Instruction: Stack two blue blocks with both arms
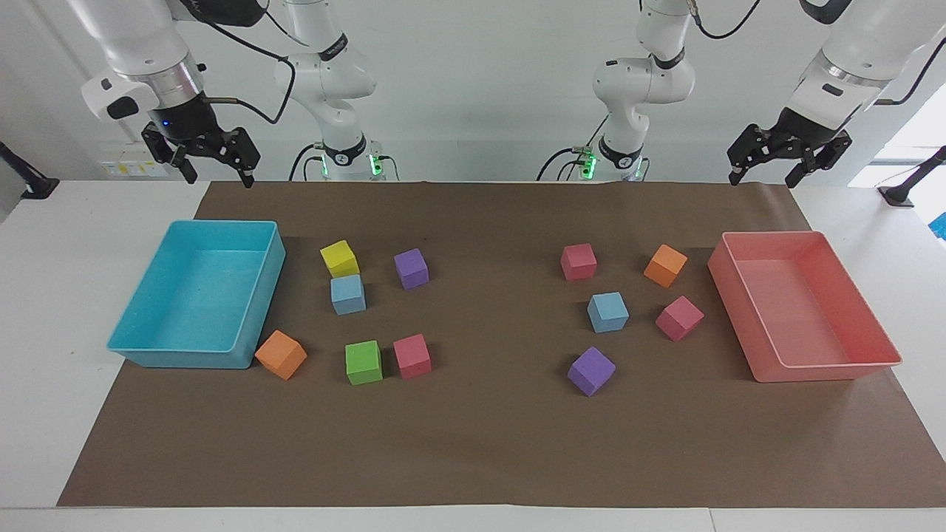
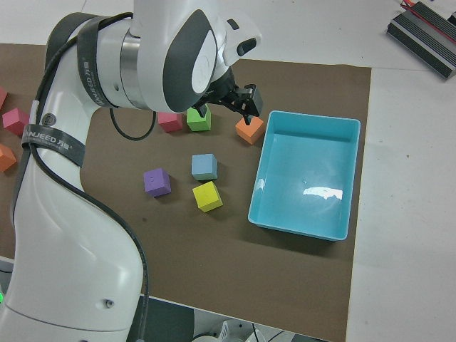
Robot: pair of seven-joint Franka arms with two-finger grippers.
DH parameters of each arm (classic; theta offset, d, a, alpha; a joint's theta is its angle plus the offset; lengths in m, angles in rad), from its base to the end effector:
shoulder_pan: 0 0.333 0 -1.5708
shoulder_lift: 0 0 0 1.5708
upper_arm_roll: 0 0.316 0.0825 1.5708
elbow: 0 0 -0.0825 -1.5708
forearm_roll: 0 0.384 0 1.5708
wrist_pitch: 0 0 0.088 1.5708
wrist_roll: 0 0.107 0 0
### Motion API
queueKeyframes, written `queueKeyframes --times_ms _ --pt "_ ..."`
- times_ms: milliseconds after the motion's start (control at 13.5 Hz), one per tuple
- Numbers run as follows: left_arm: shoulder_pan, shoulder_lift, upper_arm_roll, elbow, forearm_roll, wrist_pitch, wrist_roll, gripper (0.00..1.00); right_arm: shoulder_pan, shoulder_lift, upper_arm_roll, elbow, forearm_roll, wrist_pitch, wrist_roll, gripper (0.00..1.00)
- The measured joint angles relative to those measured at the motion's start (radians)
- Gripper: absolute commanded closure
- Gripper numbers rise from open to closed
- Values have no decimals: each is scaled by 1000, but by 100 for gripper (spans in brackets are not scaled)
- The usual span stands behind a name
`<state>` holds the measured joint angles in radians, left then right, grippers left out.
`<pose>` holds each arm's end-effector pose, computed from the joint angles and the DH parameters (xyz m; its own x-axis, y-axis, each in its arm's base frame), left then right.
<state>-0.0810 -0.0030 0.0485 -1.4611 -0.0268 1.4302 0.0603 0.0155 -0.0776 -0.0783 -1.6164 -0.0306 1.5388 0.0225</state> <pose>0.5384 -0.0206 0.6650 0.9950 -0.0964 -0.0262 -0.0956 -0.9950 0.0284 0.5256 -0.0382 0.6421 0.9963 -0.0859 0.0003 -0.0859 -0.9960 0.0245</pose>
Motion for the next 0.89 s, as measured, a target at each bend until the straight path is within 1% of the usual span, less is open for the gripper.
queueKeyframes --times_ms 891 --pt "12 0 2 0 0 -1 0 0 1 -1 4 0 0 -1 18 0"
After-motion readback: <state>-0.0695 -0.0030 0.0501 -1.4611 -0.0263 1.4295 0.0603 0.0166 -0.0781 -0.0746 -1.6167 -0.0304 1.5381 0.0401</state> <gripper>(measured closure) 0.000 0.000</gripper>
